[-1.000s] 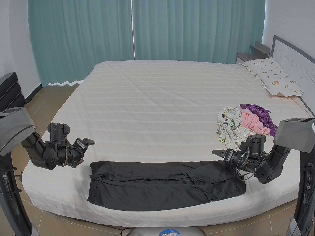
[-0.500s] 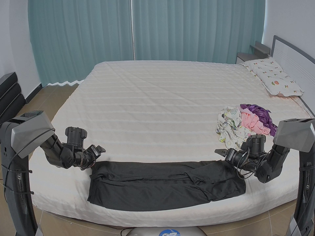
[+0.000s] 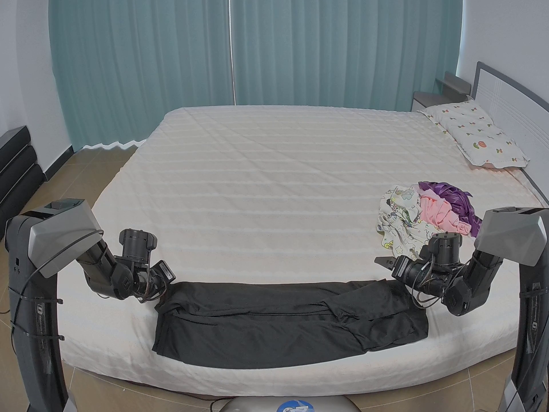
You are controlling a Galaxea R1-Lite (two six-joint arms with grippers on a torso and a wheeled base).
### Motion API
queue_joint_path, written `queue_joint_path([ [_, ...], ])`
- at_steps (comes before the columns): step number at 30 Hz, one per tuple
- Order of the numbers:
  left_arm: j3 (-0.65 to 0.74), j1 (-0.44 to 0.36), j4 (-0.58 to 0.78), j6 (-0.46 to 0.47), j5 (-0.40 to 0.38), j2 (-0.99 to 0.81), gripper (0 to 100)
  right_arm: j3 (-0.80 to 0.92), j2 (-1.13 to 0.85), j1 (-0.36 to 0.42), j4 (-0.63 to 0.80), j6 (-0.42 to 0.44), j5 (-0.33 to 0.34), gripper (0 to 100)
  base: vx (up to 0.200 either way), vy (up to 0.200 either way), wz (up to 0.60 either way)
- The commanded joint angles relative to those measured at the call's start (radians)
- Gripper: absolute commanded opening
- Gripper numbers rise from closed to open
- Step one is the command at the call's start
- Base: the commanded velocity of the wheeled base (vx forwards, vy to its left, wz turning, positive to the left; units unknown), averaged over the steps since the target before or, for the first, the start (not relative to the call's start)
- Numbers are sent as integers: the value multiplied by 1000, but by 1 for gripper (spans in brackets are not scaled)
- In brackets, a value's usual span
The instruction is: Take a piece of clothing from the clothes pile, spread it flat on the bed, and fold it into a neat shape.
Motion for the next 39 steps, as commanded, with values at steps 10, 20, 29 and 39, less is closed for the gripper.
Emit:
queue_joint_path([
  [10,6,12,-26,-56,41,-3,0,-246,66,-9,267,-75,11,100,0,0,0],
  [20,11,21,-20,-66,31,-3,0,-260,86,-18,373,-88,122,100,0,0,0],
  [29,12,21,-20,-66,31,3,0,-272,87,-15,431,-121,136,0,0,0,0],
  [39,9,21,-26,-68,31,1,0,-277,74,-56,397,-81,134,0,0,0,0],
])
